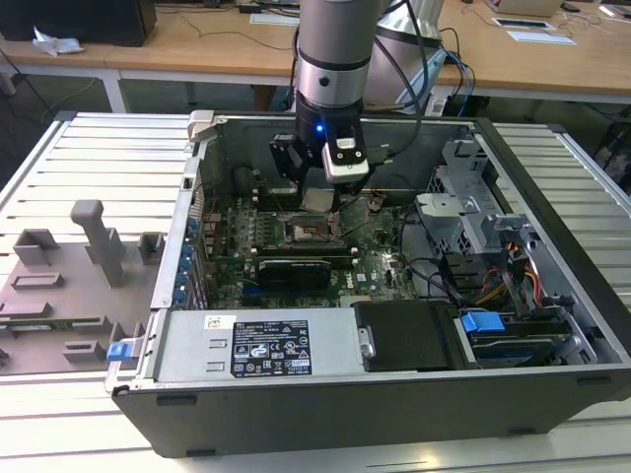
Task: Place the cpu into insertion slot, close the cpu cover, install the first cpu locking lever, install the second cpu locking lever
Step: 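Place the cpu into insertion slot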
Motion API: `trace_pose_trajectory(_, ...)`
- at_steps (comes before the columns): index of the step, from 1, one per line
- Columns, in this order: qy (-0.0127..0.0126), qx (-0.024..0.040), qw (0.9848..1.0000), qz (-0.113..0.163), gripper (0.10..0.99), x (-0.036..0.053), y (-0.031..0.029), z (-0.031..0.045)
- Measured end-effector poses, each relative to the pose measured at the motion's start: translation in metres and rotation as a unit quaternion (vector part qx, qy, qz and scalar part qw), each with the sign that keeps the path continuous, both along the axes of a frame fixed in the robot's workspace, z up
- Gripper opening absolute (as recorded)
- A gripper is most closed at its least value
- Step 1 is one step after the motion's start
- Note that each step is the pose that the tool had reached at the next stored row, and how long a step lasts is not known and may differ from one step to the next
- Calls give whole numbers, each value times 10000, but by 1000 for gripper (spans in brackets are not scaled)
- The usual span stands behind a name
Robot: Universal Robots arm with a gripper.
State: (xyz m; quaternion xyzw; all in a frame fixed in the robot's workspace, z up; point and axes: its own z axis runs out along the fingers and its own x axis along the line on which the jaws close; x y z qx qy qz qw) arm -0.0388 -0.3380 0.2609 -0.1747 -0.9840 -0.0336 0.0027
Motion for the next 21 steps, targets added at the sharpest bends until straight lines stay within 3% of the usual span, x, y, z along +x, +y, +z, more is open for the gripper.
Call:
trace_pose_trajectory(8,0,-29,9988,-491,541,0,0,-12)
trace_pose_trajectory(18,1,-68,9925,-1217,541,0,0,-21)
trace_pose_trajectory(19,1,-69,9909,-1341,541,0,0,-23)
trace_pose_trajectory(21,1,-75,9892,-1465,541,0,0,-24)
